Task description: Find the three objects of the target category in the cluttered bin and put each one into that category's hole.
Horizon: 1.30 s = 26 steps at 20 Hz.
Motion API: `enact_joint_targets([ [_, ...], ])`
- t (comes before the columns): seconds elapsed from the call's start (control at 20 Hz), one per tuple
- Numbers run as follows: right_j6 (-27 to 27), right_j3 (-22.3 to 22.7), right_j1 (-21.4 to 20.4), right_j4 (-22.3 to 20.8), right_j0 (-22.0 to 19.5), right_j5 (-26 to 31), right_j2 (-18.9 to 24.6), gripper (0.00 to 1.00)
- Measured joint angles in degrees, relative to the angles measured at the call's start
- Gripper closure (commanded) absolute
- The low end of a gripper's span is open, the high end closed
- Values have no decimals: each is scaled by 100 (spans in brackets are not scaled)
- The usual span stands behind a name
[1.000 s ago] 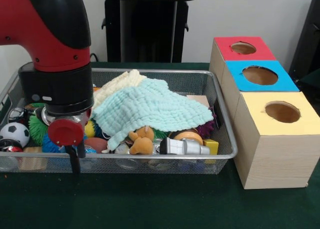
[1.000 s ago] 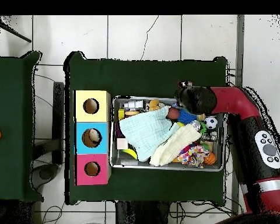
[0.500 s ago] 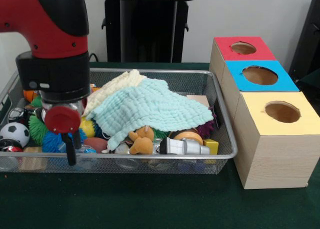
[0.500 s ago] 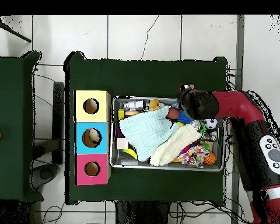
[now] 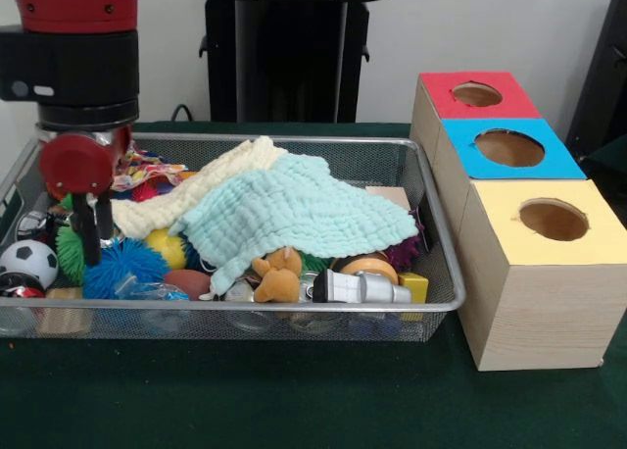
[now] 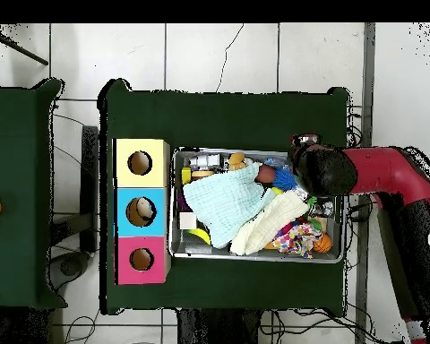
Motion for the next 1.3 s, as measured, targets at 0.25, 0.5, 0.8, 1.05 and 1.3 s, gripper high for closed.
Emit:
enact_joint_targets([
  [0.25, 0, 17, 6, -14, -49, -5, -2, 0],
  [0.5, 0, 61, 163, -31, -44, -108, -6, 0],
  [0.8, 0, 263, 273, -53, 2, -345, -36, 0],
  [1.05, 0, 486, 272, -69, 79, -462, -74, 0],
  [1.3, 0, 652, 269, -83, 109, -472, -75, 0],
])
